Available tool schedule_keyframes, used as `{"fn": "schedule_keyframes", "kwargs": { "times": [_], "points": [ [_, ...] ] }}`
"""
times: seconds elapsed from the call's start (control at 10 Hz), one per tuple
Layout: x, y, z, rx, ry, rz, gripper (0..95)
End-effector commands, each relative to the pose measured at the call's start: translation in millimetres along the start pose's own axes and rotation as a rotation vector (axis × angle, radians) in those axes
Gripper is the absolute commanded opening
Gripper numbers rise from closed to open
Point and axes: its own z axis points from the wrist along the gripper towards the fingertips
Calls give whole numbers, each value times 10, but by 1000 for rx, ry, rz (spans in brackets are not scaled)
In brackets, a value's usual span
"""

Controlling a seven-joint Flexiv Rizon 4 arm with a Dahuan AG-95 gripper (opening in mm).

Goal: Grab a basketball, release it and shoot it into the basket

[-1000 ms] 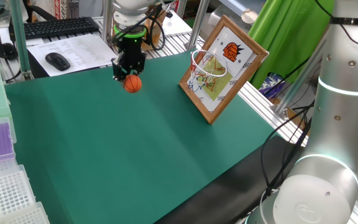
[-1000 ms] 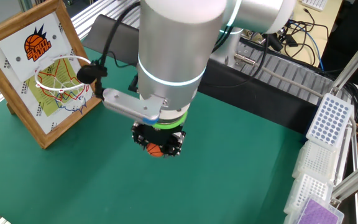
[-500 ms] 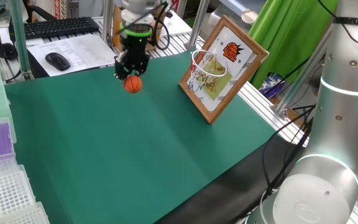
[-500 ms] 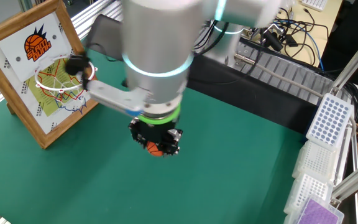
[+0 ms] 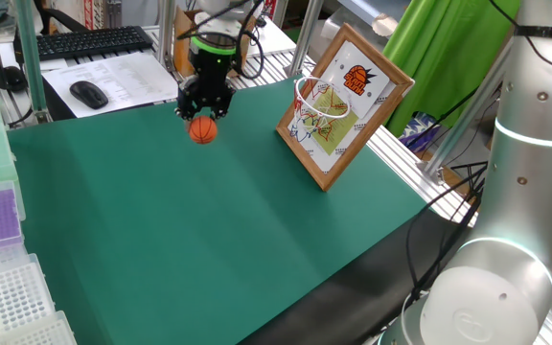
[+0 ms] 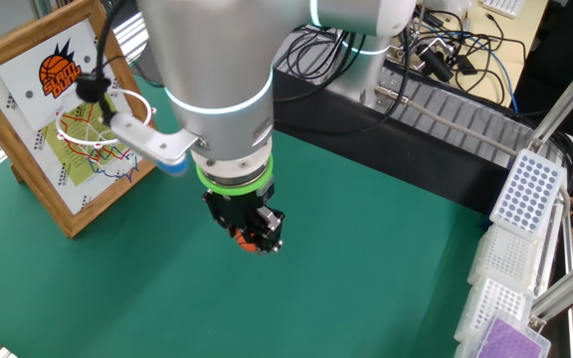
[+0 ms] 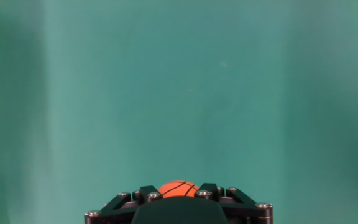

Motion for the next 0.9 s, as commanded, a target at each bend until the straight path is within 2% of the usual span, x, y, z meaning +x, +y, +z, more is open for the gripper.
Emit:
{"fn": "schedule_keyframes", "kwargs": {
  "times": [0.1,0.2,0.3,0.5,0.6,0.7,0.9],
  "points": [
    [-9,0,-7,47,-2,-9,190],
    [5,-7,-68,51,2,-11,190],
    [40,-31,-213,61,8,-19,190],
    [46,-91,-329,96,23,-54,190],
    [37,-199,-415,141,24,-97,190],
    [44,-316,-521,166,25,-127,190],
    [78,-627,-739,177,36,-169,190]
  ]
}}
